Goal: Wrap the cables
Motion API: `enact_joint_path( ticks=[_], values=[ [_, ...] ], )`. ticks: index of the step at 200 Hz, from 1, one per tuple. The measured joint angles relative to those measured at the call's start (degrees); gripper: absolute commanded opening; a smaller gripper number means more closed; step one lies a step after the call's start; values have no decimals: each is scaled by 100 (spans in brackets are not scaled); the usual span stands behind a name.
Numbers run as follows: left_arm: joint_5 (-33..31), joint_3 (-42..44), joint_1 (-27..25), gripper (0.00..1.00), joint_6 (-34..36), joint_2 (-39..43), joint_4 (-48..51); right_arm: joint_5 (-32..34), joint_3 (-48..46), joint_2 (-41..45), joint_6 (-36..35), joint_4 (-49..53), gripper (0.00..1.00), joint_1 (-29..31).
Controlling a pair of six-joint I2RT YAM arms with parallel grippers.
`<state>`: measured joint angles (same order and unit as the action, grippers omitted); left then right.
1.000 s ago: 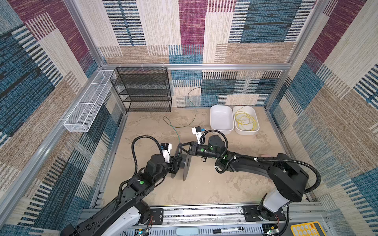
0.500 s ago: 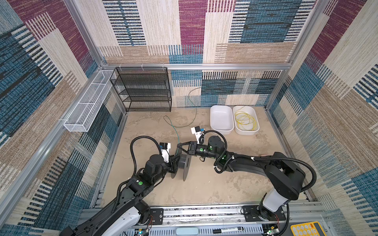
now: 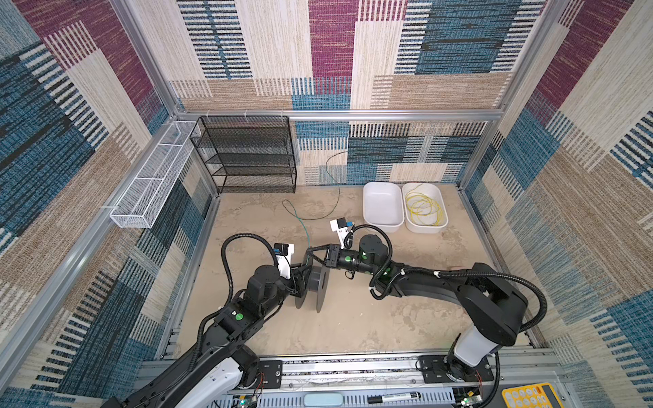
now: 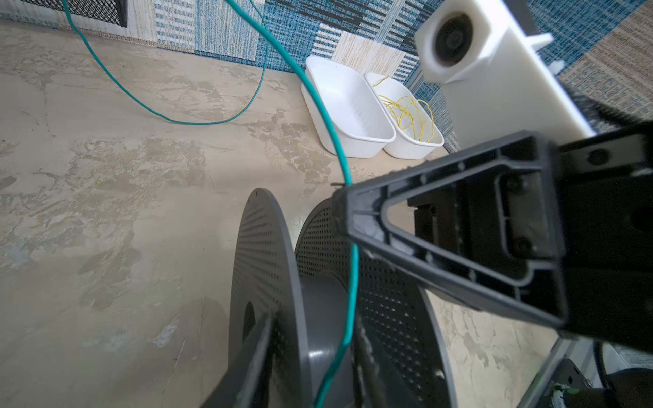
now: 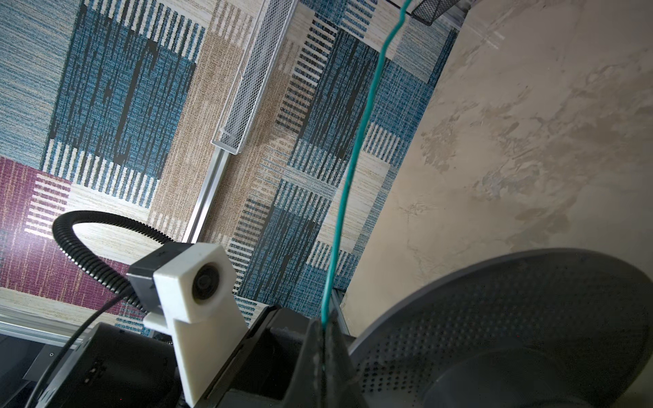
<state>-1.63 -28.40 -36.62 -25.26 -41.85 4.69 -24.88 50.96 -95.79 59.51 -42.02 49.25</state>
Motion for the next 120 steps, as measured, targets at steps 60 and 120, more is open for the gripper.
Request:
enact_joint_path(
  ticks=[60,120],
  values=[
    [-162,-109,2,16,245,-144,133,24,9,-74,-2,-125,0,-4],
    [-297,-177,0,11,535,-343,101,131,-4,-107,0,-232,0,-13]
  ],
)
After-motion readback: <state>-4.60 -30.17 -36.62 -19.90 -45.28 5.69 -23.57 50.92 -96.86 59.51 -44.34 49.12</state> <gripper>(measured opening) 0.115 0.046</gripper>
